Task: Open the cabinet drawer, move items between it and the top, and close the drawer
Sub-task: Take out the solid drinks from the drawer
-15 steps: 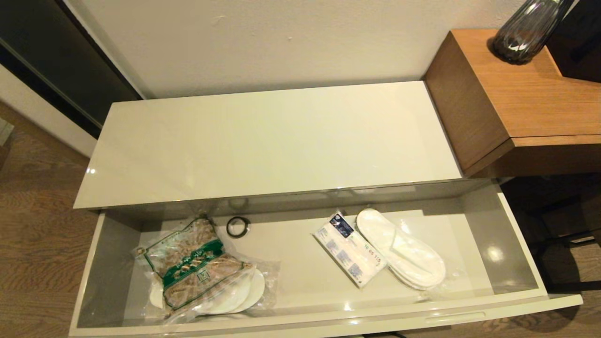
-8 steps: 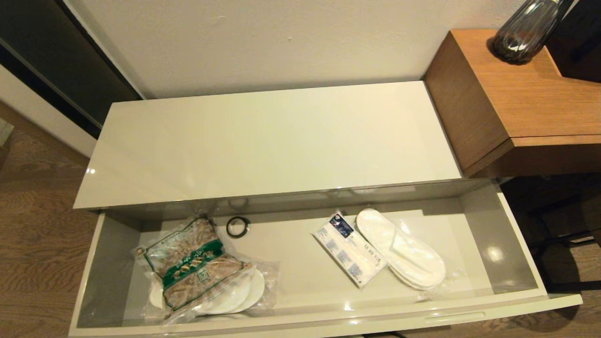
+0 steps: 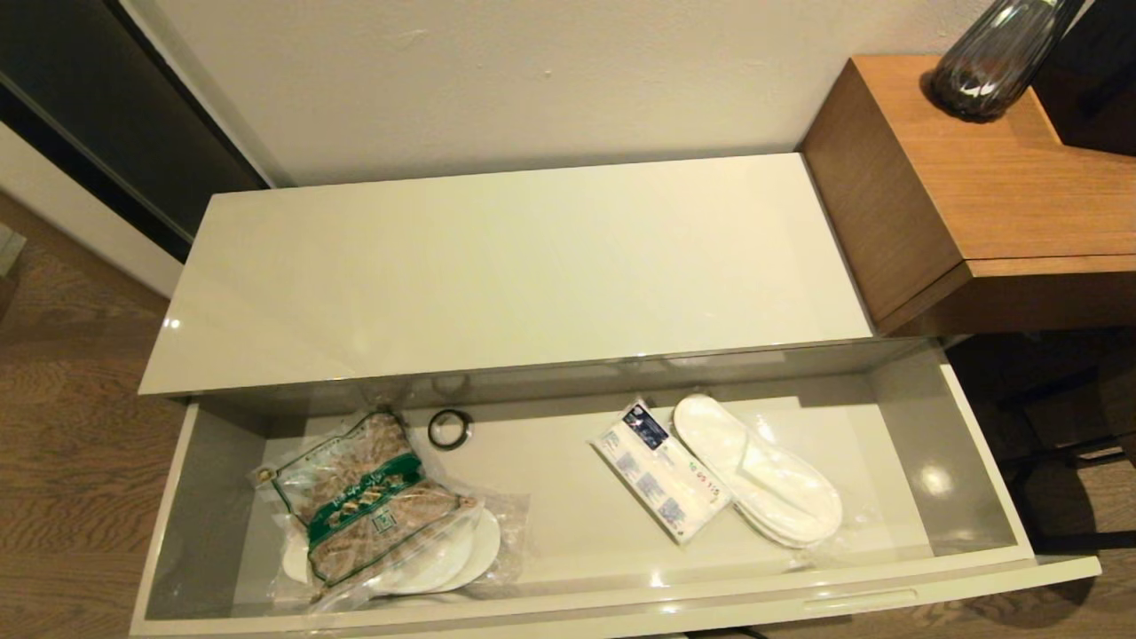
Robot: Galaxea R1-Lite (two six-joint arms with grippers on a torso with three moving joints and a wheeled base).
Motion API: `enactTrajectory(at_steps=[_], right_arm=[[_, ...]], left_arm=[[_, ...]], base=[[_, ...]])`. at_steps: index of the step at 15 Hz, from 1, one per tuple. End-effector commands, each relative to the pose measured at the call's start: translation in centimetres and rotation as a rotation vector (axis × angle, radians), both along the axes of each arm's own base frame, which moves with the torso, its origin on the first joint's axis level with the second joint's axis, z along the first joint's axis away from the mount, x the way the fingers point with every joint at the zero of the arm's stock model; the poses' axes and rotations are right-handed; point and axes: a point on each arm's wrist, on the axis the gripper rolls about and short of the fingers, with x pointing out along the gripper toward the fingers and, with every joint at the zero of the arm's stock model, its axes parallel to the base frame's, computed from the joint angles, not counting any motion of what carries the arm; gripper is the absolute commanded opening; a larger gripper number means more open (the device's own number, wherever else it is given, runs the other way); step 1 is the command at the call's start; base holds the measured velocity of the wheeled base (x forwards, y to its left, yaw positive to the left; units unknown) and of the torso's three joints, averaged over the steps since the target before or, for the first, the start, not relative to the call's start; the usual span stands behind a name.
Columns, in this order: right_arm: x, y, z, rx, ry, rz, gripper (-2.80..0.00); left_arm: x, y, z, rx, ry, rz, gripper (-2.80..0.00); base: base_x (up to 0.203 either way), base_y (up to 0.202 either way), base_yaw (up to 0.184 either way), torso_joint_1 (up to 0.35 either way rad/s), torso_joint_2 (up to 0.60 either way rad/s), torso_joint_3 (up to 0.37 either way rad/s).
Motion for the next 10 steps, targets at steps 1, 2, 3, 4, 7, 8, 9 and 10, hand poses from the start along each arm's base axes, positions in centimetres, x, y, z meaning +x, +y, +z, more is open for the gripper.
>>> enactTrajectory(at_steps=[1, 2, 3, 4, 7, 8, 9, 10], right_arm=[[0.02, 0.0, -0.04, -0.001, 0.004, 0.0, -2.8], [0.02, 0.0, -0.04, -0.001, 0.004, 0.0, -2.8], [0.02, 0.0, -0.04, -0.001, 0.004, 0.002, -2.8], [0.02, 0.0, -0.04, -0.001, 0.004, 0.0, -2.8], [0.02, 0.0, -0.04, -0.001, 0.004, 0.0, -2.8], [0.02, 0.0, -0.04, -0.001, 0.004, 0.002, -2.8], [0.02, 0.0, -0.04, -0.001, 0.004, 0.0, -2.8], [0.02, 0.0, -0.04, -0.001, 0.004, 0.0, -2.8]], left_arm=[[0.01, 0.0, 0.01, -0.001, 0.001, 0.002, -2.8], [0.01, 0.0, 0.01, -0.001, 0.001, 0.002, -2.8], [0.01, 0.0, 0.01, -0.001, 0.001, 0.001, -2.8], [0.01, 0.0, 0.01, -0.001, 0.001, 0.002, -2.8], [0.01, 0.0, 0.01, -0.001, 0.001, 0.001, -2.8], [0.01, 0.0, 0.01, -0.001, 0.001, 0.002, -2.8], [0.01, 0.0, 0.01, 0.009, 0.001, 0.001, -2.8], [0.0, 0.0, 0.04, 0.017, 0.0, 0.003, -2.8]], base=[[0.0, 0.0, 0.0, 0.0, 0.0, 0.0], [0.0, 0.0, 0.0, 0.0, 0.0, 0.0], [0.0, 0.0, 0.0, 0.0, 0.0, 0.0], [0.0, 0.0, 0.0, 0.0, 0.0, 0.0], [0.0, 0.0, 0.0, 0.0, 0.0, 0.0], [0.0, 0.0, 0.0, 0.0, 0.0, 0.0], [0.0, 0.0, 0.0, 0.0, 0.0, 0.0], [0.0, 0.0, 0.0, 0.0, 0.0, 0.0]])
